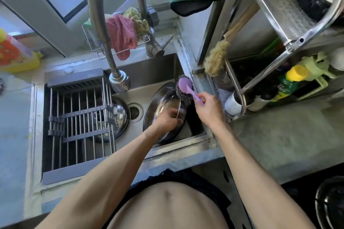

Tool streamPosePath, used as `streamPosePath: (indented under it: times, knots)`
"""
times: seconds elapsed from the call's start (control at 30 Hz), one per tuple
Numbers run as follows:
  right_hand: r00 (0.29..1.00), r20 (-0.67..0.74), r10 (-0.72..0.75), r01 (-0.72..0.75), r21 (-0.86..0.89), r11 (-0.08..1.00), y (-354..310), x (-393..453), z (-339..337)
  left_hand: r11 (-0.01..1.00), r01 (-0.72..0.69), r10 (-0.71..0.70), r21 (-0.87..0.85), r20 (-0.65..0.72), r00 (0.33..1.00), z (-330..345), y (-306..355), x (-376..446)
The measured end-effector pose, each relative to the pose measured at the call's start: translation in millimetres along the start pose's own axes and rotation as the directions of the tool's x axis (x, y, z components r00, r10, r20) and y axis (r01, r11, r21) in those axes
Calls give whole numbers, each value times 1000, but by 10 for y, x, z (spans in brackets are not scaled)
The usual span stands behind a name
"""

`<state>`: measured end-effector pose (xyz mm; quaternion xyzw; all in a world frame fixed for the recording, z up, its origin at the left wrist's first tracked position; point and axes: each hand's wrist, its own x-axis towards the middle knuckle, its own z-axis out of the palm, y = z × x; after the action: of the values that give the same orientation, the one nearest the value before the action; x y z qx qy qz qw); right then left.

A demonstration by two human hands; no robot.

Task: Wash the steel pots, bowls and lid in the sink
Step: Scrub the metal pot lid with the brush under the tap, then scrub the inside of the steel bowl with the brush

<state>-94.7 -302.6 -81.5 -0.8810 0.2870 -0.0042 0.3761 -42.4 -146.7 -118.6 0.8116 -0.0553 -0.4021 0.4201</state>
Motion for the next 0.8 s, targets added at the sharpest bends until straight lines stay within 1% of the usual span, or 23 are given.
streamPosePath:
  times: [0.1,0.13,0.17,0.2,0.27,0.3,0.37,0.47,0.53,0.6,0.67,0.8]
  knots:
    - [1000,14,16,-16,3,1000,-18,-71,14,986,-16,2,166,84,996,122,-81,34]
    - [999,36,22,-21,-10,1000,-19,-88,37,980,-4,-16,198,102,995,145,-125,44]
    - [998,59,23,-22,-27,999,-25,-112,62,981,12,-35,194,113,993,154,-171,32]
    - [997,75,19,-17,-27,999,-27,-125,85,990,36,-52,136,121,991,144,-216,26]
    - [996,92,19,-19,-1,1000,-30,-143,129,993,94,-87,-69,97,991,60,-269,-17]
    - [994,107,26,-27,10,1000,-39,-147,167,979,124,-114,-162,67,991,-30,-309,-62]
    - [987,152,49,-53,24,998,-65,-145,241,949,162,-171,-272,-9,985,-261,-388,-176]
    - [977,209,52,-69,75,995,-163,-119,400,927,150,-210,-343,-145,967,-676,-568,-435]
    - [959,275,69,-101,104,989,-257,-99,567,902,131,-243,-411,-235,941,-934,-727,-629]
    - [928,359,99,-153,126,980,-361,-82,775,878,109,-281,-466,-317,906,-1137,-895,-791]
    - [892,431,133,-200,113,973,-484,-68,1004,868,115,-325,-483,-378,867,-1285,-1061,-915]
    - [794,565,224,-318,72,945,-718,-59,1457,864,139,-381,-483,-448,809,-1424,-1319,-1065]
